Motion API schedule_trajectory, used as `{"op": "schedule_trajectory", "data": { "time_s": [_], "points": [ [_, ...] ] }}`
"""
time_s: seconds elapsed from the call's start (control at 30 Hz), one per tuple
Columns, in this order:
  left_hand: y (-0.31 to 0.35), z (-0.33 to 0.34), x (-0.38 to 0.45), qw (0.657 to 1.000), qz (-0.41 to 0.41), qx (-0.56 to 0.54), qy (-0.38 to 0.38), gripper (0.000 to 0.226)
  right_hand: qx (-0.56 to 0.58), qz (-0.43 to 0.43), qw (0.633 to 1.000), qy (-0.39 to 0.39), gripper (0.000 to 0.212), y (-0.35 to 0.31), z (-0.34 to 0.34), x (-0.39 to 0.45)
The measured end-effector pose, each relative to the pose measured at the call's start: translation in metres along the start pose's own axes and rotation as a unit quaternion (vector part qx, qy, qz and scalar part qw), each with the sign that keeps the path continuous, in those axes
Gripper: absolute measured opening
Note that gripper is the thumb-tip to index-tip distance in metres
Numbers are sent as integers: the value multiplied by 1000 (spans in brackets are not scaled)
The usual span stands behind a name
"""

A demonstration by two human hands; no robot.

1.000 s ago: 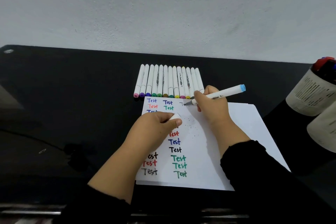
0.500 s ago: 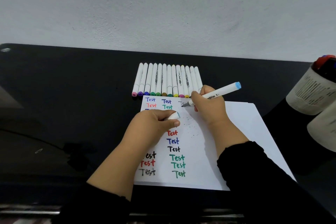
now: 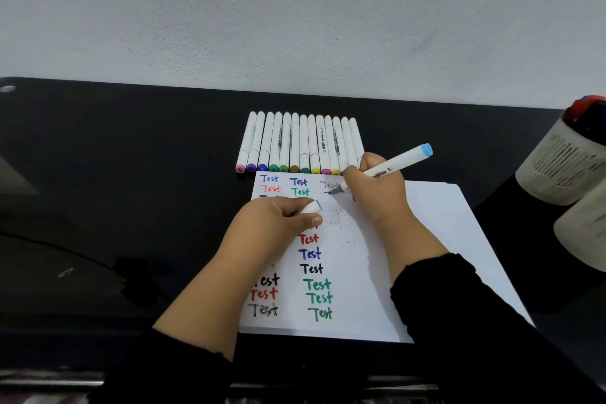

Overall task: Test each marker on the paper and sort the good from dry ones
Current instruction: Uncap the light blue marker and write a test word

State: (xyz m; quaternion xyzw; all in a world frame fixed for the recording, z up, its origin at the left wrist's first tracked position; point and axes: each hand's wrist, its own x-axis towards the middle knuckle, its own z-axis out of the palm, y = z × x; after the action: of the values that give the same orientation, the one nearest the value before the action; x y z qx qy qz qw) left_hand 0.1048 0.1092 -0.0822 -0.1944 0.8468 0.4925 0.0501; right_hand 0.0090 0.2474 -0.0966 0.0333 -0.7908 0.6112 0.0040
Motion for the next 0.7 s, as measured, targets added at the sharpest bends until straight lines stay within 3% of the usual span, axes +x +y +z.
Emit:
{"op": "schedule_trajectory", "data": {
  "time_s": [0.37,0.7],
  "points": [
    [2,0,-1,1000,-3,10,1,42,7,-2,1000,16,28,2,-1,1],
    [2,0,-2,1000,-8,8,-3,42,10,-9,1000,19,35,0,-3,-1]
  ]
}}
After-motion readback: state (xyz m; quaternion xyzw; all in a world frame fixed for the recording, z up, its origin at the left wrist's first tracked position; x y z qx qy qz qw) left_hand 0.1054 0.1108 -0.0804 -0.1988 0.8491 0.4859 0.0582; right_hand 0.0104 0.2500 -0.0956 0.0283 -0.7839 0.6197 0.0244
